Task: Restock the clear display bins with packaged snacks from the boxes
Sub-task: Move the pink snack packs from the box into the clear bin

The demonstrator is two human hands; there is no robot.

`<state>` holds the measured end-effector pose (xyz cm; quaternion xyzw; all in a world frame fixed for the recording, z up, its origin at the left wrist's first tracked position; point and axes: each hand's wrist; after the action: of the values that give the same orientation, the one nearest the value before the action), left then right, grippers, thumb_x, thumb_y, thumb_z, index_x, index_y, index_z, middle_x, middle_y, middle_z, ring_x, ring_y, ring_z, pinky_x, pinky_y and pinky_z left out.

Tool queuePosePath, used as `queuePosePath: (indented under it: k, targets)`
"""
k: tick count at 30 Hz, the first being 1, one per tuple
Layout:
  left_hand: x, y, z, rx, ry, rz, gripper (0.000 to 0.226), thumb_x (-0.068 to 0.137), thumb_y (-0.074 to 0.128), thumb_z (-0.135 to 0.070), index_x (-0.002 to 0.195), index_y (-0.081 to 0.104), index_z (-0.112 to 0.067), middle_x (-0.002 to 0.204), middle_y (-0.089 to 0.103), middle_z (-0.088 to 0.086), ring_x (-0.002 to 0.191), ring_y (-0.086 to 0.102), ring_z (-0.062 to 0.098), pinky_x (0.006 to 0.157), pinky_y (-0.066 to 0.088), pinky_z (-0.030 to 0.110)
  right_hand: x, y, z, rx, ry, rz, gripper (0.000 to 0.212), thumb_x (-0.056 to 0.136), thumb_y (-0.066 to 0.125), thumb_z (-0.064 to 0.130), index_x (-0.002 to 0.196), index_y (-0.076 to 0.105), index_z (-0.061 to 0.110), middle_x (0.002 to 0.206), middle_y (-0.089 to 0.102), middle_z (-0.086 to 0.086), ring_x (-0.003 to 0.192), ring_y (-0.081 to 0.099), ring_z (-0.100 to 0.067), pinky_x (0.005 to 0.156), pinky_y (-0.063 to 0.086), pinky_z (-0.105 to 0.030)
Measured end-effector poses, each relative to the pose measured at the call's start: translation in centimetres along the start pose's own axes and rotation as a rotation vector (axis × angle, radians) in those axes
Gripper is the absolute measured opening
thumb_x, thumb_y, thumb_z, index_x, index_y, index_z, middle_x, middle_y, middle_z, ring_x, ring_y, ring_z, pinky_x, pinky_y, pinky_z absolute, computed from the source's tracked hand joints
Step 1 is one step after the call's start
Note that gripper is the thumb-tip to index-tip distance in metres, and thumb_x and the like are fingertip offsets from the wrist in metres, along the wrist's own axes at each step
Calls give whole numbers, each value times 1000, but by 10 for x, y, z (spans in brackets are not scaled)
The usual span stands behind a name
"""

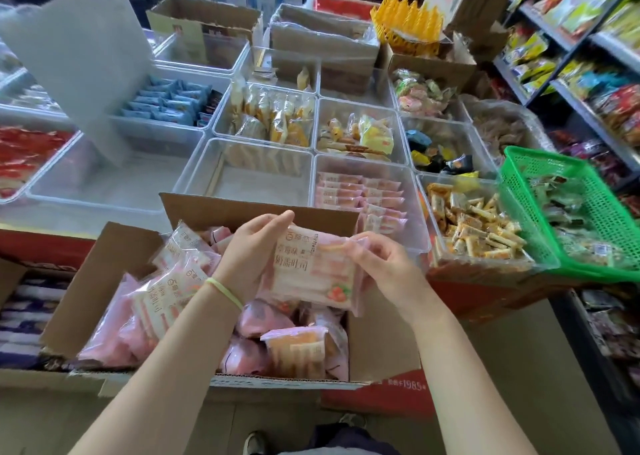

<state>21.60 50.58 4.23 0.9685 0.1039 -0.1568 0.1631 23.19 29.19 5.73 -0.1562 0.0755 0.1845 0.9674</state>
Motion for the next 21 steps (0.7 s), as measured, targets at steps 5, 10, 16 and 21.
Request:
queuePosePath:
  k: [5,10,16,21]
  targets:
    - [10,25,7,-7,-65,60,37,73,81,-43,90,76,-11,103,71,25,92,63,35,86,43,51,7,-24,-8,207,52,-137,19,100,59,28,91,75,23,87,77,4,85,73,-10,70,55,-19]
    - [34,61,20,4,-46,3,13,91,67,-17,85,69,-6,80,71,14,62,63,22,48,50,25,22,-66,-28,235,118,-132,20,97,63,30,95,79,19,94,77,-7,91,72,-24,84,55,-40]
    - [72,124,18,217,96,36,15,85,73,-18,91,75,-4,88,75,13,77,70,20,73,58,35,50,-143,-49,12,92,-116,10,92,71,25,95,80,26,88,77,8,86,69,-3,80,50,-22]
    - [120,145,30,833,529,-170,14,93,61,-24,93,75,-18,91,73,-5,86,66,15,78,51,31,87,-200,-69,-197,2,-312,13,92,72,23,90,79,34,81,72,22,71,62,2,66,47,-15]
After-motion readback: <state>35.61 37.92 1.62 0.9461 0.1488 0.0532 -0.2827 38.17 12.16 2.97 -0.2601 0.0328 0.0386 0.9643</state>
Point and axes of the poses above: each hand's wrist, its own x-axis towards the middle knuckle, its own y-axis out of the palm, z = x × y
